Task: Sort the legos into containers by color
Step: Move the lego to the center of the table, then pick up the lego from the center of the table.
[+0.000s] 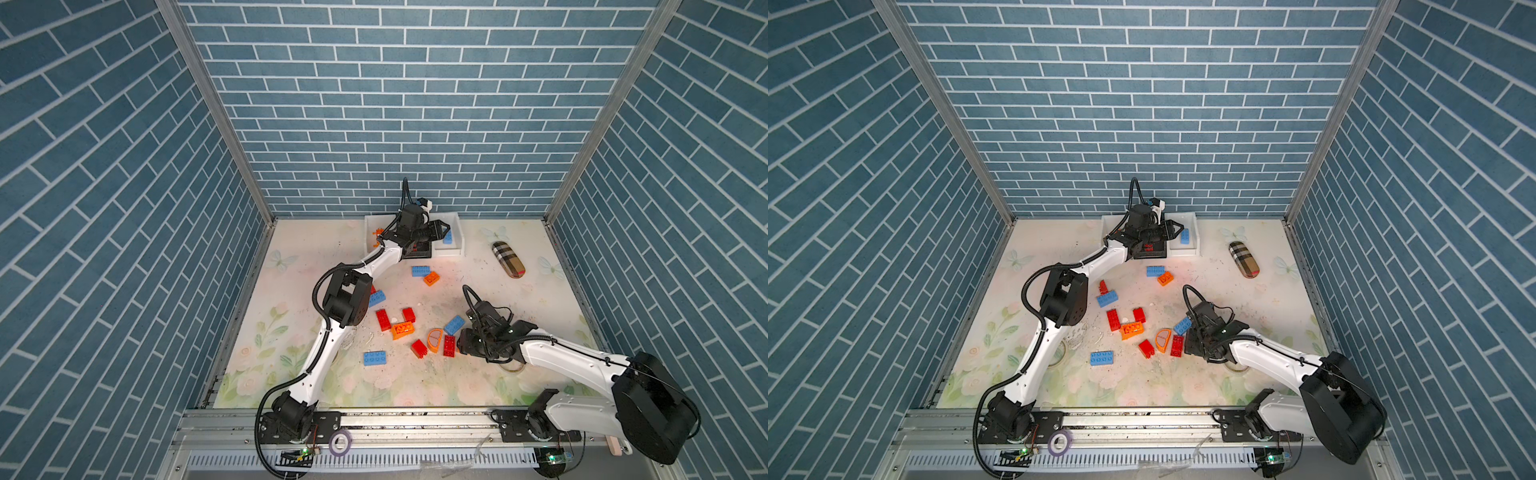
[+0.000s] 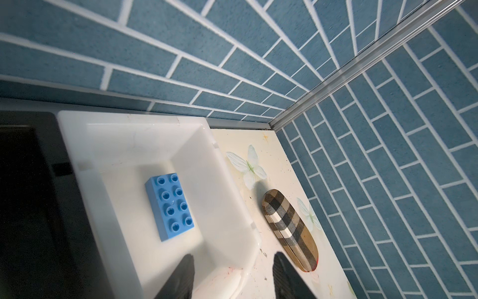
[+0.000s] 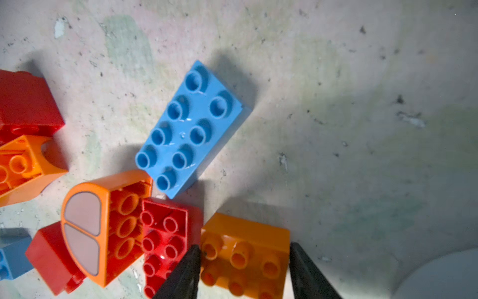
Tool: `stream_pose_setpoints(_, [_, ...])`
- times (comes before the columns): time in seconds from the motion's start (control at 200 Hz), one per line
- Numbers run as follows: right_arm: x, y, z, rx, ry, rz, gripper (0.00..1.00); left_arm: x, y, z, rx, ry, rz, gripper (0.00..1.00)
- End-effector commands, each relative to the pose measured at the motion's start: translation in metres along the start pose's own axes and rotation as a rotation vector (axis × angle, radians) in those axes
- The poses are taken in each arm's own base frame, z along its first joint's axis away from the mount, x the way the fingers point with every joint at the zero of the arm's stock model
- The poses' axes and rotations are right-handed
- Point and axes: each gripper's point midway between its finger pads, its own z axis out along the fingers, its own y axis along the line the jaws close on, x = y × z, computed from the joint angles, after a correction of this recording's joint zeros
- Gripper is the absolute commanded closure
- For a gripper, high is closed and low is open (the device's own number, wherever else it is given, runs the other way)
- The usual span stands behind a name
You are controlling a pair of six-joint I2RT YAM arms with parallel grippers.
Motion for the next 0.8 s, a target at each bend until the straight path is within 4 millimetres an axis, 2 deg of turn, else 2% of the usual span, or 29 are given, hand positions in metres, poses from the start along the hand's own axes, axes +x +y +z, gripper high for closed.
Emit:
stream_pose_setpoints(0.0, [0.008,-0.020,-0.001,0.090,0.010,0.020,0.44,-0.013,-0.012,-0.007,0.008,-0.010,0.026,0.48])
stream_pose_setpoints(0.22, [0.004,-0.006,0.000,0.045,0.010,0.005,0.33,-0.022,-0.015,-0.021,-0.048,-0.010,0.092,0.46])
stream_pose_setpoints(0.555, [0.009,-0.020,0.009,0.125,0.029,0.003,0.37,-0.032,-0.012,-0.063,-0.188,-0.025,0.188,0.45])
stream_pose_setpoints(0.795, [0.005,-0.023,0.013,0.179,0.039,-0.018,0.41,-0.029,0.008,-0.108,-0.316,-0.030,0.200,0.45])
